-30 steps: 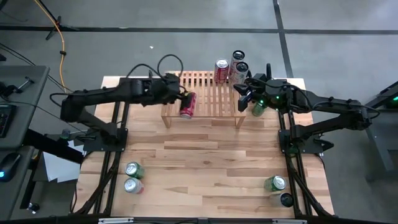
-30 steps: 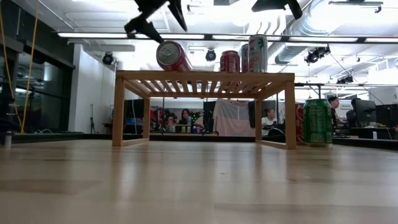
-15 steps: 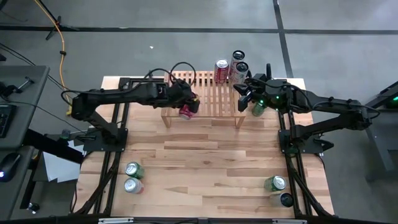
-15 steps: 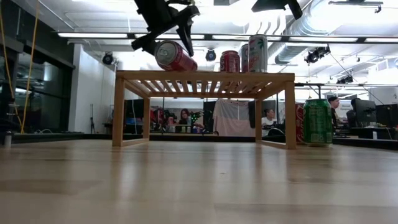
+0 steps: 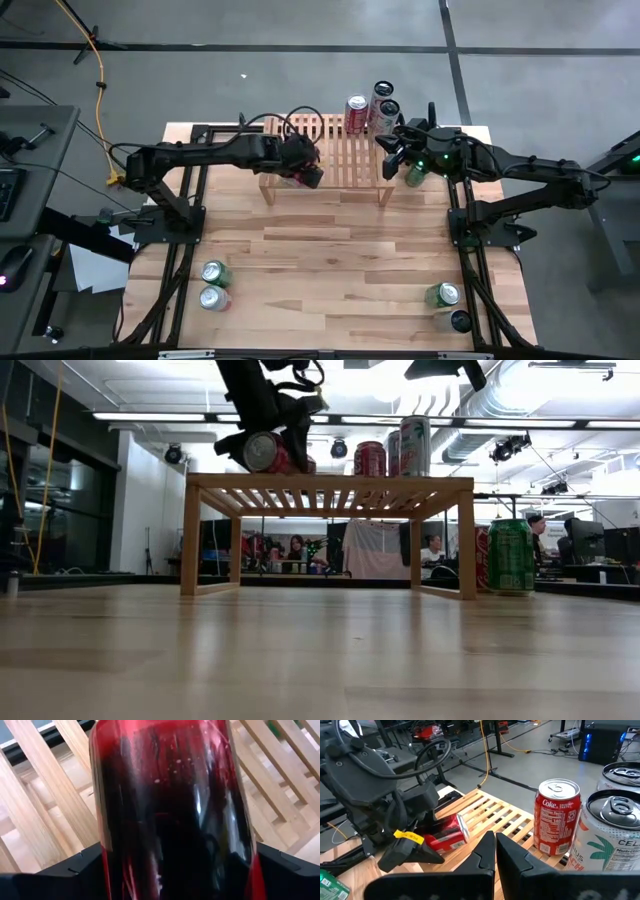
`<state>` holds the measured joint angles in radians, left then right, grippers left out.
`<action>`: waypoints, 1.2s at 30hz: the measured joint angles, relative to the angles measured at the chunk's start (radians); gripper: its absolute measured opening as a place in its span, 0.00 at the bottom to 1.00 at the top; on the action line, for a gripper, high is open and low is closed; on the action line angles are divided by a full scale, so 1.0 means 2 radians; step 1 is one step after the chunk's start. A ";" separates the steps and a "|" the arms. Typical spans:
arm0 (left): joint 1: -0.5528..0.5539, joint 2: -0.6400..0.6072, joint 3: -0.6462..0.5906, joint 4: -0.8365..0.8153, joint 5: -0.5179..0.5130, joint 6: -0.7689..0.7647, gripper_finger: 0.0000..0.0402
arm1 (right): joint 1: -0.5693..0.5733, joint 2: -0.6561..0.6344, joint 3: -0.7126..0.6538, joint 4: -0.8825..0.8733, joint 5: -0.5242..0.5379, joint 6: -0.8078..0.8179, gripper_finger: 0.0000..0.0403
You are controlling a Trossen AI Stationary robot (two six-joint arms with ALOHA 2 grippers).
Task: Place canned beverage on shelf
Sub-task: Put the left red white soda can on the shelf aligned with the other red white soda can
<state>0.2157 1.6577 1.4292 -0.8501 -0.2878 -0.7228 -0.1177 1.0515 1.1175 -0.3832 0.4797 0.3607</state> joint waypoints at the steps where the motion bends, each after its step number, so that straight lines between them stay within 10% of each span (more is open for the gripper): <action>1: 0.000 0.000 0.000 0.001 0.000 0.004 0.83 | 0.000 0.000 0.000 0.000 0.000 0.000 0.00; 11: -0.002 -0.001 0.087 -0.056 -0.036 0.144 0.71 | 0.000 0.000 0.000 0.004 -0.005 0.001 0.00; 22: -0.047 -0.047 0.182 -0.083 -0.015 0.472 0.71 | 0.000 0.008 0.000 0.121 -0.184 -0.044 0.05; 36: -0.054 -0.071 0.182 -0.079 -0.005 0.484 0.71 | 0.000 0.085 0.036 0.154 -0.258 -0.044 0.84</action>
<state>0.1081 1.5154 1.7927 -1.0085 -0.2979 0.2455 -0.1181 1.2217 1.1901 -0.0742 -0.0368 0.2735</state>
